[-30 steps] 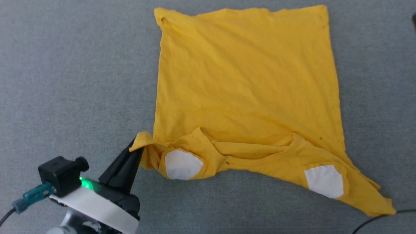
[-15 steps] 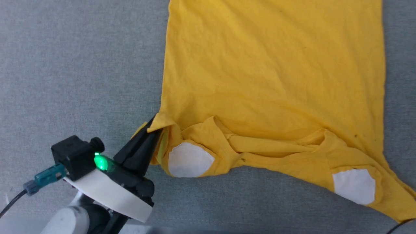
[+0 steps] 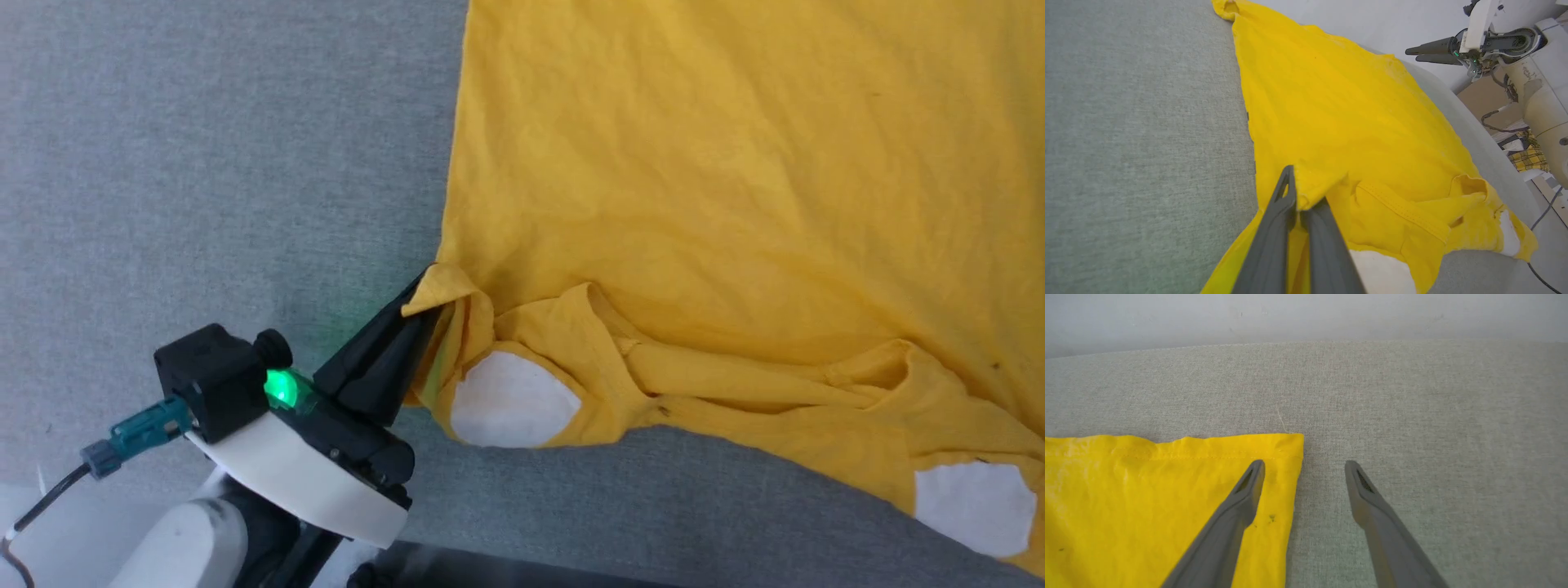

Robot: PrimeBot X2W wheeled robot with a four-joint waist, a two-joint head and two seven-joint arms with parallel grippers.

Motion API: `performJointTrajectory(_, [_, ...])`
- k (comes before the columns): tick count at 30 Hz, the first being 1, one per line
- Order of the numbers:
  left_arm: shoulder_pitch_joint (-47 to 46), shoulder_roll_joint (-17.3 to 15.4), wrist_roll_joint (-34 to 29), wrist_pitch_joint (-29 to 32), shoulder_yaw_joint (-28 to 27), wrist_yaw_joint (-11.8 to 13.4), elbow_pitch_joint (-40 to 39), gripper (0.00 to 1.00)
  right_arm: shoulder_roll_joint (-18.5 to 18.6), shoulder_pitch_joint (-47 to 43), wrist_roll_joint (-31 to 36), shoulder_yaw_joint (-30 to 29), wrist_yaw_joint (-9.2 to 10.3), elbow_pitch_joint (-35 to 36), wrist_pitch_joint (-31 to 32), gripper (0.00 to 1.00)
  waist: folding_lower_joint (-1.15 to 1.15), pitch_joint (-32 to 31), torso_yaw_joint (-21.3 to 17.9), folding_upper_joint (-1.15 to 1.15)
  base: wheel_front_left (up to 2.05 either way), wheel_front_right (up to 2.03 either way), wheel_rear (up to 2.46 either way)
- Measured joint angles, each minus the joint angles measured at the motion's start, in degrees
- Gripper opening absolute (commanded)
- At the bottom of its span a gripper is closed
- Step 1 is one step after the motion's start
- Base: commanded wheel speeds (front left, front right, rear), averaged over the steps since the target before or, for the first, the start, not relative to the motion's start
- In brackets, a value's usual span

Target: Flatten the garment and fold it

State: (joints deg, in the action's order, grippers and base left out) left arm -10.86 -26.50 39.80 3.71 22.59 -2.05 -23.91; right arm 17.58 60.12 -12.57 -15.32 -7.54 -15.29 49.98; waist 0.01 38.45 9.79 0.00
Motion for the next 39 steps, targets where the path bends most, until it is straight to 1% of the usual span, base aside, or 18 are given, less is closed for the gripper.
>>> performJointTrajectory(8, [-0.21,0.91,0.02,-0.79,0.43,-0.42,0.77,0.00,-0.44,0.79,2.04,-2.37,0.00,-0.62,0.41,1.00,-0.01,1.89,2.89,0.00,0.00,0.00,0.00])
performJointTrajectory(9, [-0.23,0.91,0.02,-0.81,0.43,-0.42,0.80,0.00,-0.73,0.93,2.50,-2.96,0.00,-0.75,0.49,0.82,-0.01,2.17,3.11,0.00,0.00,0.00,0.00])
performJointTrajectory(10, [-0.25,0.93,0.02,-1.07,0.42,-0.42,0.82,0.00,-1.01,1.11,3.02,-3.37,0.00,-0.86,0.77,0.44,-0.01,2.47,3.28,0.00,0.00,0.00,0.00])
performJointTrajectory(11, [-0.30,0.98,0.02,-1.22,0.42,-0.42,0.83,0.00,-1.25,1.36,3.52,-3.72,0.00,-0.82,0.85,0.09,0.00,2.74,3.44,0.00,0.00,0.00,0.00])
performJointTrajectory(12, [-0.34,1.02,0.02,-1.25,0.42,-0.43,0.83,0.00,-1.40,1.77,4.02,-4.14,0.00,-0.73,0.85,0.00,-0.01,2.99,3.58,0.00,0.00,0.00,0.00])
performJointTrajectory(16, [-0.49,1.01,0.02,-1.29,0.32,-0.43,0.86,0.00,-1.81,2.65,5.26,-4.79,0.00,-0.42,0.92,0.00,0.00,3.64,3.88,0.00,0.00,0.00,0.00])
performJointTrajectory(21, [-1.17,0.99,0.03,-1.56,0.08,-0.43,0.85,0.00,-2.54,2.73,5.34,-4.50,0.00,-0.53,-0.13,0.00,0.00,3.32,3.18,0.00,0.00,0.00,0.00])
performJointTrajectory(24, [-1.18,0.96,0.04,-1.80,-0.16,-0.42,0.85,0.00,-2.78,2.41,4.44,-3.68,0.00,-0.58,-1.46,0.00,0.00,2.62,2.52,0.00,0.00,0.00,0.00])
performJointTrajectory(28, [-1.18,0.76,0.23,-1.80,-0.60,-0.35,0.90,0.00,-2.37,0.36,1.27,-2.12,0.00,-0.26,-4.41,0.00,0.00,1.15,1.49,0.00,0.00,0.00,0.00])
performJointTrajectory(33, [-0.90,0.33,0.64,-1.74,-1.22,0.31,1.45,0.00,-1.18,-6.50,-3.47,-1.99,0.00,1.72,-8.93,0.00,0.00,-1.64,0.03,0.00,0.00,0.00,0.00])
performJointTrajectory(36, [-0.01,-0.29,1.00,-1.69,-1.79,1.08,1.75,0.00,-0.05,-12.79,-6.01,-2.18,0.00,3.31,-10.84,0.00,-0.01,-3.86,-0.88,0.00,0.00,0.00,0.00])
performJointTrajectory(39, [1.98,-0.85,1.66,-1.23,-2.18,1.86,1.91,0.00,0.48,-19.90,-8.15,-3.59,0.00,5.54,-12.35,0.00,-0.01,-6.38,-1.78,0.00,0.00,0.00,0.00])
